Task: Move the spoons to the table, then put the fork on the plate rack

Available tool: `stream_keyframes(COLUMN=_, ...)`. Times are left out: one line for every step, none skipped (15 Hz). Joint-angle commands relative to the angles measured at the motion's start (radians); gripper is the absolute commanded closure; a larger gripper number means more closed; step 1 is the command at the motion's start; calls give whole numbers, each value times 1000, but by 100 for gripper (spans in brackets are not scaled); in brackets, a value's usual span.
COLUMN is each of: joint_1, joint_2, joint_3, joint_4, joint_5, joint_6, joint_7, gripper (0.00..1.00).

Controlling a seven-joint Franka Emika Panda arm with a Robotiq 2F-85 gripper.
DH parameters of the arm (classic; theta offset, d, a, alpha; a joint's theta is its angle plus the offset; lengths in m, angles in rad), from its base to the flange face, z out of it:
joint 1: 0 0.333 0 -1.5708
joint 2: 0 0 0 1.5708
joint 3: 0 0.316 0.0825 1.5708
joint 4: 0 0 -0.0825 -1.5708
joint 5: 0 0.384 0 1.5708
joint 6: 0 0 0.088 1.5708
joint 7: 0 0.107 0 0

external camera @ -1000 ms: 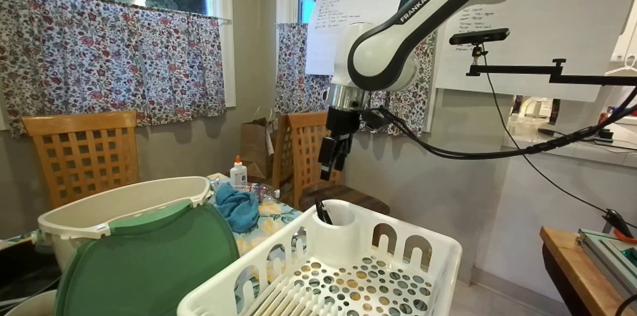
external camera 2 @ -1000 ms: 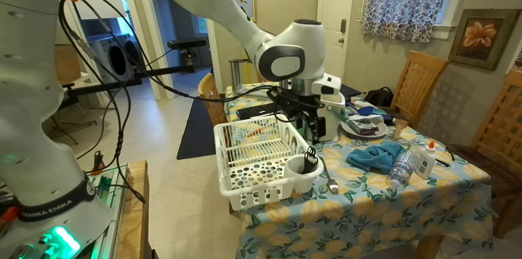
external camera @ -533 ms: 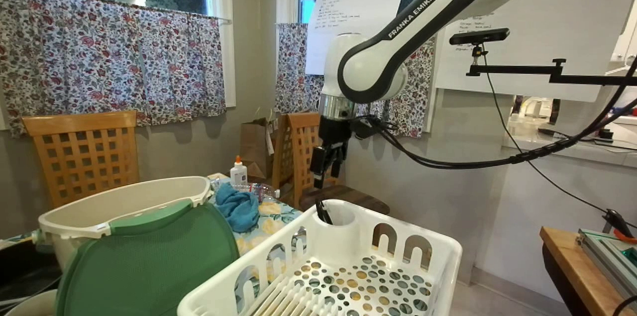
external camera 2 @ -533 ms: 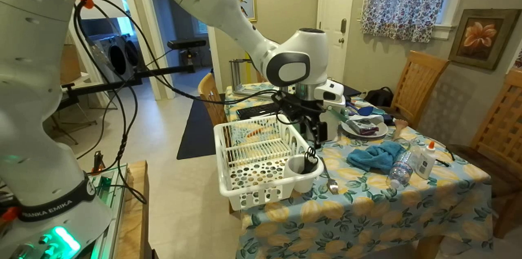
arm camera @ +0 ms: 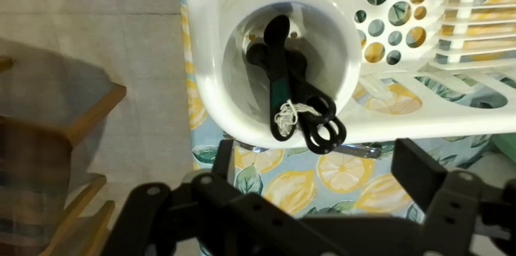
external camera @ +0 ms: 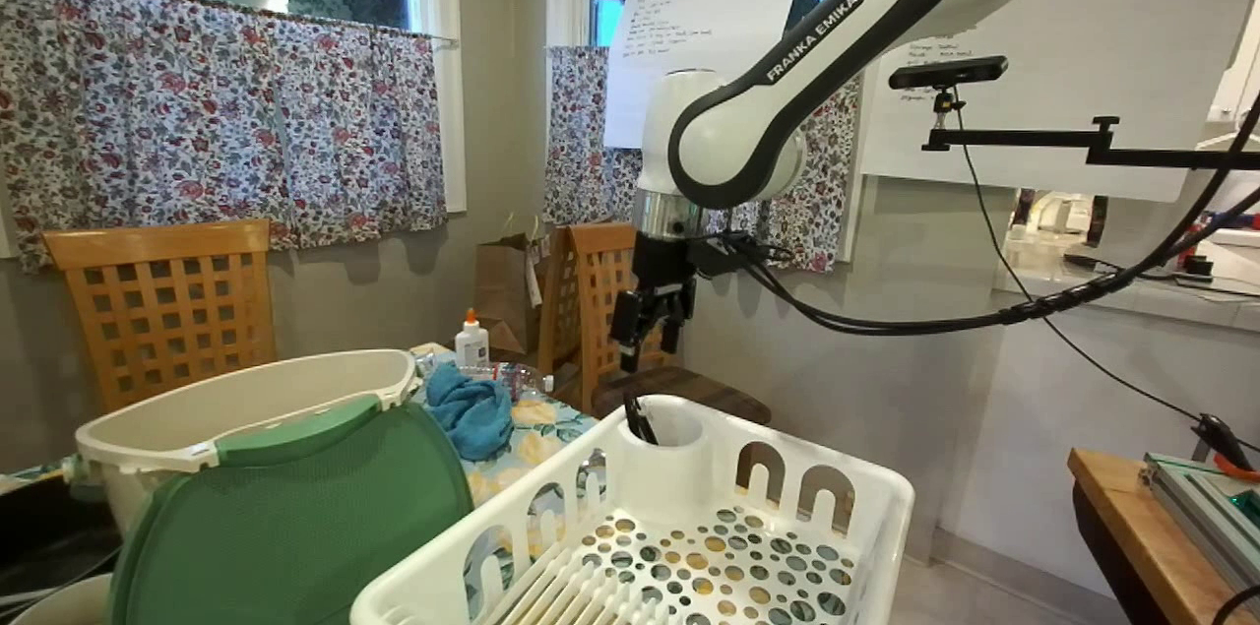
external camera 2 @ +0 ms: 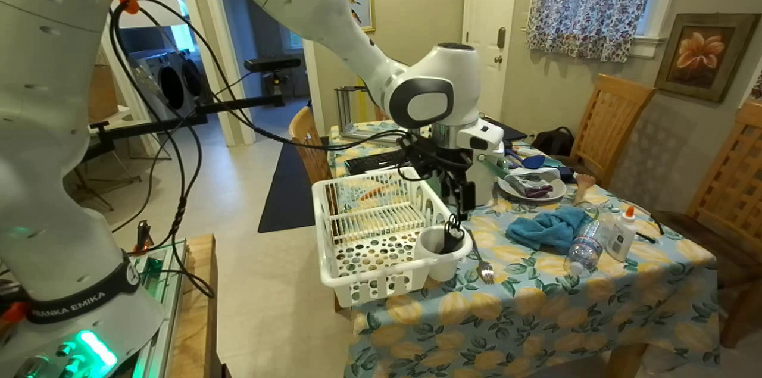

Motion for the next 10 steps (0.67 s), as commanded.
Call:
stream_keyframes(joint_1=37, joint_2=46, joint_3=-30, joint_4=38, joint_5=-5, joint_6=1, joint_7=143, gripper=0)
stream_keyframes(joint_1=42, joint_2=57, joint_3=-31, joint_4=48, joint_5=-1, joint_6=-4, joint_7=171, gripper=0)
stream_keyframes(joint_1=51, joint_2=73, joint_3=-39, joint_4=62, joint_5=-3, joint_6=-5, joint_7=209, gripper=0)
stream_keyframes(joint_1=59, joint_2=89, joint_3=-46, joint_4=75, joint_5=-1, joint_6=-3, joint_7=247, gripper=0)
stream_keyframes(joint_1=69, joint_2=100, joint_3=-55, joint_4=85, joint_5=-5, joint_6=2, joint_7=282, gripper=0)
stream_keyframes(joint_1=74, joint_2=112, joint_3=-61, joint_4=97, joint_5=0, joint_6=3, joint_7=313, gripper=0)
stream_keyframes(joint_1=75, joint_2=125, joint_3=-61, joint_4=110, joint_5=10, joint_6=1, joint_7=333, gripper=0)
stream_keyframes(joint_1=80, joint_2=140, joint_3=-67, joint_4=124, joint_5=11, joint_6=4, joint_7=358, gripper=0)
stream_keyframes(joint_1=83, joint_2=151, joint_3=-70, joint_4=136, joint_5=11, joint_6=0, joint_7=378, gripper=0)
stream_keyframes(joint_1=86, joint_2=165, joint_3=-73, joint_4=151, joint_5=12, joint_6=0, joint_7=393, gripper=3)
